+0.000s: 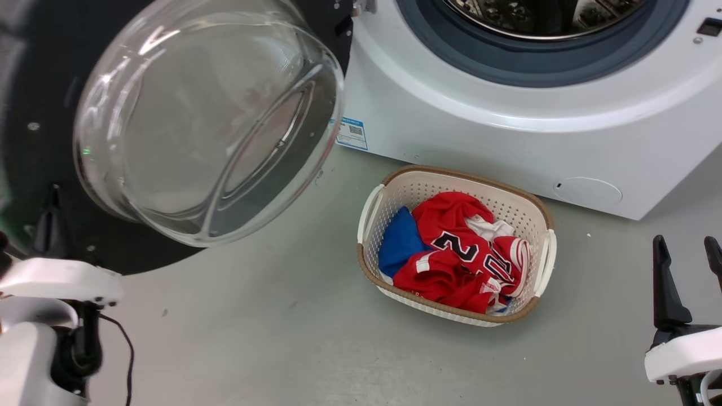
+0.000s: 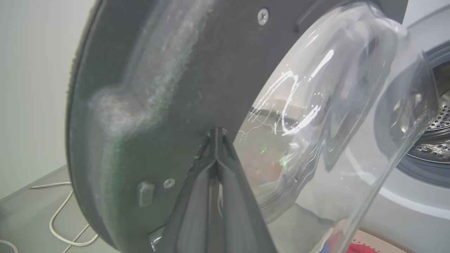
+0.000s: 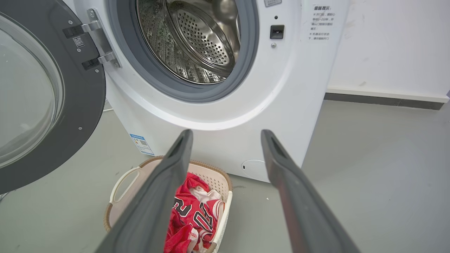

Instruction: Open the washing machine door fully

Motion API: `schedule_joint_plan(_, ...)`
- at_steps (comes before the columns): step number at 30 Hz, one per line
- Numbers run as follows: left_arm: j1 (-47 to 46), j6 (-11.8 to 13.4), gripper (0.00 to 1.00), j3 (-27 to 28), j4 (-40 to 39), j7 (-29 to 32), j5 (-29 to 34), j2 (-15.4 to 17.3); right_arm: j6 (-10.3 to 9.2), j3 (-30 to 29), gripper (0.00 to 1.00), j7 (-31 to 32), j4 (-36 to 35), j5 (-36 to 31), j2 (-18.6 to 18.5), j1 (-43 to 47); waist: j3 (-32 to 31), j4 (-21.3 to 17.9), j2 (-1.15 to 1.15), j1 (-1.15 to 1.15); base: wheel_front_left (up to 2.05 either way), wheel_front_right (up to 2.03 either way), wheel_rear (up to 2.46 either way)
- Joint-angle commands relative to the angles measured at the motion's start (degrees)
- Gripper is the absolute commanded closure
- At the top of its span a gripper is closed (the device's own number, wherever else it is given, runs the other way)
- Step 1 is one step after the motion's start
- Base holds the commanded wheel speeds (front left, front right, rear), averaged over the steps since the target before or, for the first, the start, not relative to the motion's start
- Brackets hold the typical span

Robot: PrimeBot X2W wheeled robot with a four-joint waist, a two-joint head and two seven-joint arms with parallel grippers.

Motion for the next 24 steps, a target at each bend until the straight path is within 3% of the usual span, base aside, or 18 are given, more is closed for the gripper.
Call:
schedule_joint_plan(1, -1.2, -0.2, 1.00, 0.9, 1.2, -0.3, -0.3, 0.8, -0.01, 0.0, 0.00, -0.2, 0.1, 0.4, -0.4, -0.7, 0.5, -0.6, 0.00, 0.00, 0.00, 0.00, 0.00)
schedule_joint_plan(13, -4.8, -3.2, 1.00, 4.5, 10.1, -1.3, 0.1, 1.2, -0.01, 0.4, 0.00, -0.9, 1.3, 0.1, -0.7, -1.3, -0.3, -1.9, 0.00, 0.00, 0.00, 0.00, 0.00)
schedule_joint_plan(24, 4.6, -1.6, 1.00, 2.1, 1.0, -1.3, 7.9, -2.1, -0.01, 1.5, 0.00, -1.8, 3.2, -0.5, 1.0, 1.2, -7.2, -1.8, 0.00, 0.00, 0.00, 0.00, 0.00)
